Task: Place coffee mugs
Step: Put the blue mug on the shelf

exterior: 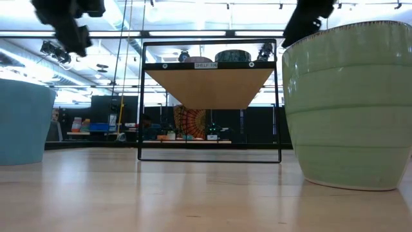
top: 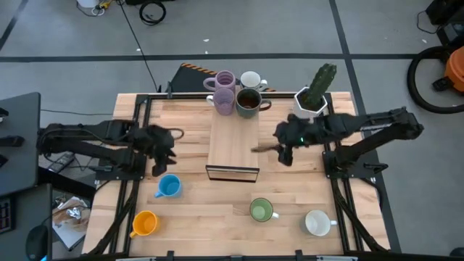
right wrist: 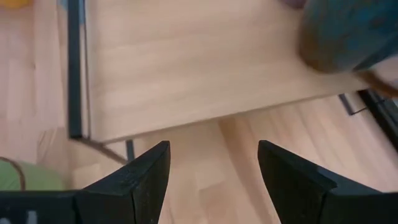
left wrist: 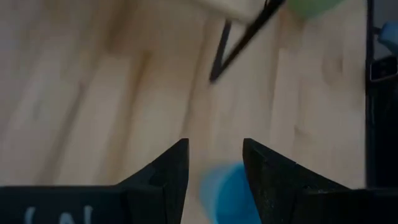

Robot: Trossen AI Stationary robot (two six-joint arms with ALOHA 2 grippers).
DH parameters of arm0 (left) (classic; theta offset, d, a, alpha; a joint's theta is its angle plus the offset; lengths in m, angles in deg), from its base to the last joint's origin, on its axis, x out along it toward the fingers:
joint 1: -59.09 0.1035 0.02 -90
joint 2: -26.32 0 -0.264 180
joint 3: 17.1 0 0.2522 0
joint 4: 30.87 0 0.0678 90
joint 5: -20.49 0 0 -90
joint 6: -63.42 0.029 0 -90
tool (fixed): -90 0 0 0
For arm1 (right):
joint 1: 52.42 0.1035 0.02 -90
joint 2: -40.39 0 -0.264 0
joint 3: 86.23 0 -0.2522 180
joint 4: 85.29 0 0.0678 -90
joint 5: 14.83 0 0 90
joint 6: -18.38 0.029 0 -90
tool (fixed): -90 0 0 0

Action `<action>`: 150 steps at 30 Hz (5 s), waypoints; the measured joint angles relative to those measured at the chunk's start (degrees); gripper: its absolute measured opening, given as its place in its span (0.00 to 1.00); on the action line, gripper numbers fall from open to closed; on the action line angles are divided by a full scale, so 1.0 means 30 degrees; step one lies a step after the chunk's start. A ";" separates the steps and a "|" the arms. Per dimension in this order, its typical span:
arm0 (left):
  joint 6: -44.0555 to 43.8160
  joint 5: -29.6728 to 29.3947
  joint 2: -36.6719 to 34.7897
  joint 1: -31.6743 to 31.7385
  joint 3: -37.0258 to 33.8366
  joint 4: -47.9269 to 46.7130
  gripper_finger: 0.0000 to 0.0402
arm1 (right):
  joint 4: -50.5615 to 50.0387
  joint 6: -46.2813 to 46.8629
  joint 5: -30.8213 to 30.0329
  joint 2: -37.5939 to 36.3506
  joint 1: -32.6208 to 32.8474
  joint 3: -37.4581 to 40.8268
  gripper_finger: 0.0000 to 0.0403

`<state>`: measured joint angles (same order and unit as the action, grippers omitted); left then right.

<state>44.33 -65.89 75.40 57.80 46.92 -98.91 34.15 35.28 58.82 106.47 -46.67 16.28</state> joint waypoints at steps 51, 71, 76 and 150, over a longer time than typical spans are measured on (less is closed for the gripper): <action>-1.9716 -0.4141 0.8772 -1.5394 -0.1242 -0.0989 0.39 | 0.6311 -0.0062 -0.4595 0.0235 0.4782 0.3209 0.62; -1.7053 -0.4573 0.8760 -1.4477 -0.2543 -0.0248 0.12 | 0.6440 -0.0525 -0.3202 0.0448 0.3782 0.3209 0.57; -1.4803 -0.4543 0.8205 -1.3513 -0.2333 -0.1358 0.12 | 0.6168 -0.1007 -0.2503 0.0442 0.3459 0.3209 0.56; 1.3598 -0.1834 1.5926 0.6627 1.4965 -0.4287 0.14 | 0.9584 -0.4844 0.4499 -0.5288 -0.3084 0.8112 0.43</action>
<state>85.12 -71.39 123.18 77.68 91.81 -111.77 62.90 20.75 72.31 90.61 -55.92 40.61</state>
